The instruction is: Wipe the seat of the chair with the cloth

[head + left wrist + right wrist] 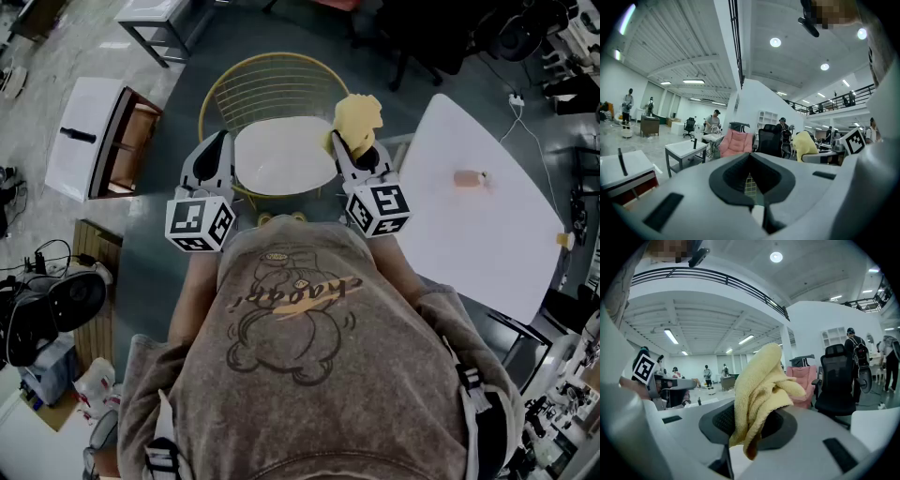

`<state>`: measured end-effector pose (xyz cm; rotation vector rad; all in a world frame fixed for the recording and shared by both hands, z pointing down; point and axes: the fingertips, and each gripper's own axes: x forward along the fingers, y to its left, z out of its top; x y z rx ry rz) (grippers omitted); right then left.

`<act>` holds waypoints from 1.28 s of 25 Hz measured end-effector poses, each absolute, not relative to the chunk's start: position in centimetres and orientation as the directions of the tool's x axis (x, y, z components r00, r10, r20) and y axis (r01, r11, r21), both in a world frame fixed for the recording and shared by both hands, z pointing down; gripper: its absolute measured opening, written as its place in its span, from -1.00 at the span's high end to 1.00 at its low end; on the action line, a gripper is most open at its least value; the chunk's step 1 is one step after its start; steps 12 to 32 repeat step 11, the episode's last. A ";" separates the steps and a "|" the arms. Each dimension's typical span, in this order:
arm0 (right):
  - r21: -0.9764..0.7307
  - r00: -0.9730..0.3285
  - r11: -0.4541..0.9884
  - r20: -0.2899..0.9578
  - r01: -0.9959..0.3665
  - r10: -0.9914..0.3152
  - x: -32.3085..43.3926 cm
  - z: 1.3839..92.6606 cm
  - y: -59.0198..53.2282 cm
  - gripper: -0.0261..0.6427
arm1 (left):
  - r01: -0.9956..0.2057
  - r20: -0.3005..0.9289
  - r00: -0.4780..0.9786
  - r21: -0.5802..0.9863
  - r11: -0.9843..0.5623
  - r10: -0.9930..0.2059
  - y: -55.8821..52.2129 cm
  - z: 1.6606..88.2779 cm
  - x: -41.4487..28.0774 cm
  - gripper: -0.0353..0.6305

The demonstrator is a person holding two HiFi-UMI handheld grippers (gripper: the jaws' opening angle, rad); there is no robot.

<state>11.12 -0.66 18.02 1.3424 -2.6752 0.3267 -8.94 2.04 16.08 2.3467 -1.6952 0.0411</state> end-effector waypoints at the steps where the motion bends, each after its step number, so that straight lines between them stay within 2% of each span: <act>1: -0.134 -0.597 0.582 0.212 -0.802 -0.774 11.2 18.0 -0.5 0.59 | -0.938 0.166 0.324 0.181 -0.294 -0.931 2.2 16.0 -8.9 0.87; 32: -0.135 -0.613 0.598 0.219 -0.790 -0.759 10.5 17.9 0.0 0.59 | -0.937 0.170 0.328 0.182 -0.298 -0.929 2.2 15.5 -9.3 0.87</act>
